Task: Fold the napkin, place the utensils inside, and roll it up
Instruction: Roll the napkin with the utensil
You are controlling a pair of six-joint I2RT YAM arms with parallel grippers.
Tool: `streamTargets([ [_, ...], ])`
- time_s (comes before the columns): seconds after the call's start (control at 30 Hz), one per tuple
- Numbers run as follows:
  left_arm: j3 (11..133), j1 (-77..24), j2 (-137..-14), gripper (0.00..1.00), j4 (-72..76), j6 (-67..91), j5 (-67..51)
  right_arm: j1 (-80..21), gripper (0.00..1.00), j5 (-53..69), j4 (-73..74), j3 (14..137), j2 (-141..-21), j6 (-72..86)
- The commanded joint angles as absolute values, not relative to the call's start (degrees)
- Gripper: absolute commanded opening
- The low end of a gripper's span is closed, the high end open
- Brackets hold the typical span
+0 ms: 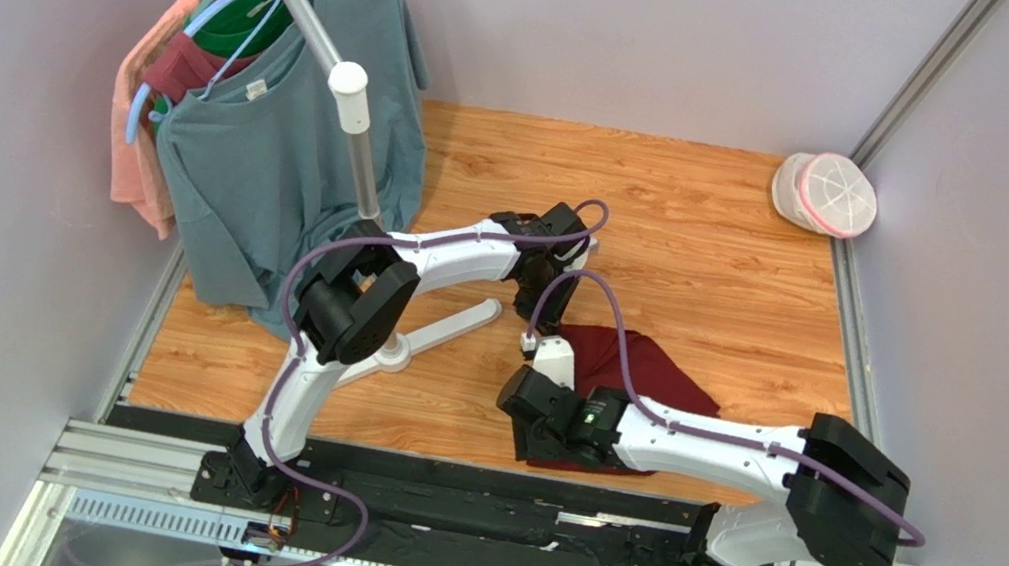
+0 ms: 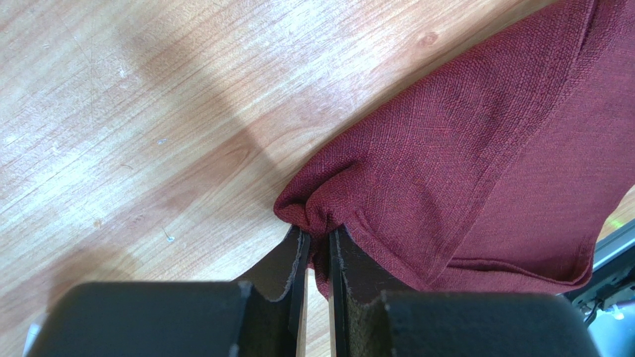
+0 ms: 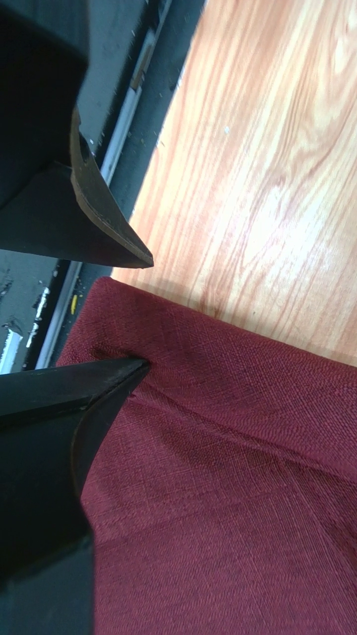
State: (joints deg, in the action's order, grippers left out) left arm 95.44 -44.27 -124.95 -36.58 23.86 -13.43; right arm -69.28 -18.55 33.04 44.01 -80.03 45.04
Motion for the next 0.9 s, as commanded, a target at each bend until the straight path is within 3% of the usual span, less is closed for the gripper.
streamTargets([
  [0.0, 96.86, -44.30, -125.68, 0.06, -39.90, 22.24, -12.48, -68.30, 0.53, -20.30, 29.97, 43.68, -82.87, 47.11],
  [0.37, 96.33, -44.30, -124.81, 0.07, -40.08, 22.06, -12.04, -63.73, 0.53, -14.87, 23.48, 36.93, -85.78, 47.03],
  [0.4, 96.24, -44.30, -124.72, 0.08, -40.08, 22.06, -11.95, -62.07, 0.51, -13.64, 22.51, 35.96, -85.35, 46.85],
  [0.47, 96.24, -44.30, -123.84, 0.09, -39.99, 22.24, -11.52, -59.95, 0.36, -9.43, 18.47, 33.24, -83.50, 46.41],
  [0.57, 96.33, -44.30, -122.17, 0.21, -39.73, 22.59, -10.99, -55.56, 0.25, -2.67, 11.97, 27.70, -80.44, 44.49],
  [0.7, 96.59, -44.21, -119.98, 0.55, -38.41, 23.20, -11.34, -50.64, 0.14, 5.52, 4.41, 22.07, -77.79, 42.98],
  [0.87, 95.98, -44.03, -116.37, 0.68, -36.04, 24.78, -10.90, -46.06, 0.08, 15.70, -6.66, 16.53, -78.66, 41.92],
])
